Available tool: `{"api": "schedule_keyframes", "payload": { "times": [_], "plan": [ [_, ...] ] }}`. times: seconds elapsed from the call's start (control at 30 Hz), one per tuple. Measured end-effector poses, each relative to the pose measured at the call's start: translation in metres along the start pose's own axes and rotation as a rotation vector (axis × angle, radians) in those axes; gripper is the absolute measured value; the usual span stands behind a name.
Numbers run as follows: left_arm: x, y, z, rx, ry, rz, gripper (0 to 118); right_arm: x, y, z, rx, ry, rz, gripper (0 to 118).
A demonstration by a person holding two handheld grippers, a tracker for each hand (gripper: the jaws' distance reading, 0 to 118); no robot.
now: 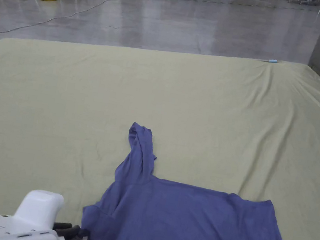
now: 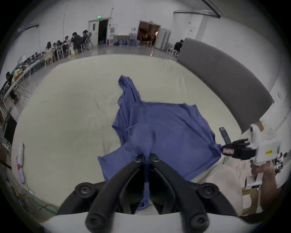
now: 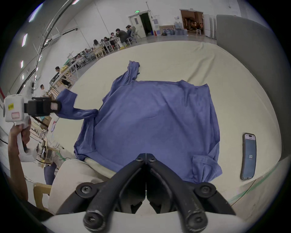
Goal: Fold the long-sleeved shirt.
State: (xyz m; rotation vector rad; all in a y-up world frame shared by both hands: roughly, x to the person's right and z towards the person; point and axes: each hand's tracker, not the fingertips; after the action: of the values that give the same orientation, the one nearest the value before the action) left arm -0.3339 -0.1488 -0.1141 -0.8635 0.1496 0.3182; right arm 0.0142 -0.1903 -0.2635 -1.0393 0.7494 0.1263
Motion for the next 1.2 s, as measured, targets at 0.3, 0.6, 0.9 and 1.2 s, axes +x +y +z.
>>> {"api": "schedule_keyframes", "payload": {
  "times": [0.3,0.6,0.9,1.2],
  "plan": [
    [0.000,-0.048,-0.074,-0.298,0.078,0.023,113,0.006,-0.001,0.011,0.005,-0.003,-0.006,0],
    [0.011,-0.001,-0.023,-0.074,-0.133,0.210,51,0.008,0.001,0.004,0.007,0.010,-0.023,0],
    [-0.057,0.067,-0.134,0.019,0.177,0.119,71,0.003,0.008,-0.020,-0.029,0.022,-0.011,0],
    [-0.078,0.071,-0.244,-0.213,0.246,0.108,52,0.020,0.019,-0.039,-0.064,-0.013,-0.026,0]
  ]
}}
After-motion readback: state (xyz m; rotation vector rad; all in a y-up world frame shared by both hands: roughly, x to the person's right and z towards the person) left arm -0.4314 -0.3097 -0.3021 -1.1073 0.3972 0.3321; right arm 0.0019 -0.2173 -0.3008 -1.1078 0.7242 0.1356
